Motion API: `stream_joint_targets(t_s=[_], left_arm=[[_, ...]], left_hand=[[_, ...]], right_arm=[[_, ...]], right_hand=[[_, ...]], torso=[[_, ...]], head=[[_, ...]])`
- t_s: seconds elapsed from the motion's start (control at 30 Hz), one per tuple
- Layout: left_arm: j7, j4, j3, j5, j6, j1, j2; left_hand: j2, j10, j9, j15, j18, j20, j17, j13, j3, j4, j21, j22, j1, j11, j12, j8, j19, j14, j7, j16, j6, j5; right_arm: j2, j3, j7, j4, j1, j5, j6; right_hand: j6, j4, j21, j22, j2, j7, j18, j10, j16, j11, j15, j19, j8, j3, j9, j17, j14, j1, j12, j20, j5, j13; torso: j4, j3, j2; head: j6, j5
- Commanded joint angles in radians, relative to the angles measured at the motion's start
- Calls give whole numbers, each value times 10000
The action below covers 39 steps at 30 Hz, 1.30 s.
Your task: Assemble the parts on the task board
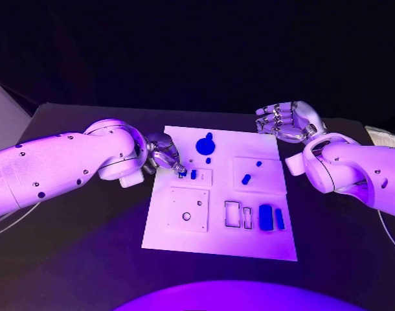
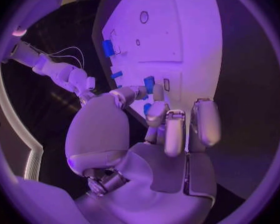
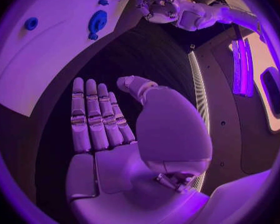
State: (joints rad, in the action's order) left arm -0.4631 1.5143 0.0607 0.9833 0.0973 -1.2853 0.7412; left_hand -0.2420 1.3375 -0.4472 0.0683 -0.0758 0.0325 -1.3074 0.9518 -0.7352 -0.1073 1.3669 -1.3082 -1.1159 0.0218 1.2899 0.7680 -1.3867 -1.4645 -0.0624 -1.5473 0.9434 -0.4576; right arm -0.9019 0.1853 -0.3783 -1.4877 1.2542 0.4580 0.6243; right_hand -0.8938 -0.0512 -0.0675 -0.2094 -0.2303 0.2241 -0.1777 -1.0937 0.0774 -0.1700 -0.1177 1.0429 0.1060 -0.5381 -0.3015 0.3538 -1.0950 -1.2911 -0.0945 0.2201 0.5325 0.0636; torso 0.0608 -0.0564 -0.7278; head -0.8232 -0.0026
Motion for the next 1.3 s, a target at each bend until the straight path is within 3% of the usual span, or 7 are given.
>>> stream_joint_targets(t_s=[0.03, 0.3, 0.67, 1.3], left_arm=[[-338, 32, -8, 1127, 440, -18, -54], [-518, -135, -5, 1565, 688, -32, -223], [-593, -475, 59, 1520, 792, -38, -535], [-604, -547, 87, 1633, 834, -36, -714]], left_hand=[[2, 99, -23, 83, 42, -2, -2248, 54, -1844, 1884, 72, -318, -3, 19, 77, -27, -82, -959, 91, -51, 147, -138], [32, 280, -82, 114, 67, -22, -2309, 411, -1867, 1883, 153, -406, 135, 57, 253, 46, -155, -977, 135, -82, 214, -356], [82, 399, -131, 134, 89, -31, -2377, 644, -1868, 1854, 214, -477, 272, 88, 374, 109, -211, -995, 175, -115, 253, -409], [93, 401, -142, 139, 91, -33, -2371, 631, -1869, 1852, 218, -482, 298, 95, 371, 122, -215, -994, 183, -113, 258, -412]], right_arm=[[2, -1, -67, 2, -9, 69, -150], [16, -1, -66, 14, -17, 69, -150], [39, -1, -65, 22, -31, 69, -153], [39, -1, -69, 15, -35, 69, -160]], right_hand=[[-28, 50, -10, 7, 68, 114, -38, -63, -46, 3, -42, 37, -66, -6, 17, -8, 15, 56, 53, 37, 46, -6], [-28, 55, -10, 17, 69, 112, -39, -63, -47, 4, -42, 37, -70, -9, 18, -14, 16, 56, 58, 37, 48, -6], [-28, 55, -10, 17, 69, 112, -39, -63, -47, 4, -42, 37, -70, -9, 18, -14, 16, 56, 58, 37, 48, -6], [-28, 55, -10, 17, 69, 112, -39, -63, -47, 4, -42, 37, -70, -9, 18, -14, 16, 56, 58, 37, 48, -6]], torso=[[5, 7, 6], [-3, 9, 6], [-8, 6, -1], [-1, -6, -12]], head=[[-15, 14], [-28, 52], [-57, 99], [-85, 81]])
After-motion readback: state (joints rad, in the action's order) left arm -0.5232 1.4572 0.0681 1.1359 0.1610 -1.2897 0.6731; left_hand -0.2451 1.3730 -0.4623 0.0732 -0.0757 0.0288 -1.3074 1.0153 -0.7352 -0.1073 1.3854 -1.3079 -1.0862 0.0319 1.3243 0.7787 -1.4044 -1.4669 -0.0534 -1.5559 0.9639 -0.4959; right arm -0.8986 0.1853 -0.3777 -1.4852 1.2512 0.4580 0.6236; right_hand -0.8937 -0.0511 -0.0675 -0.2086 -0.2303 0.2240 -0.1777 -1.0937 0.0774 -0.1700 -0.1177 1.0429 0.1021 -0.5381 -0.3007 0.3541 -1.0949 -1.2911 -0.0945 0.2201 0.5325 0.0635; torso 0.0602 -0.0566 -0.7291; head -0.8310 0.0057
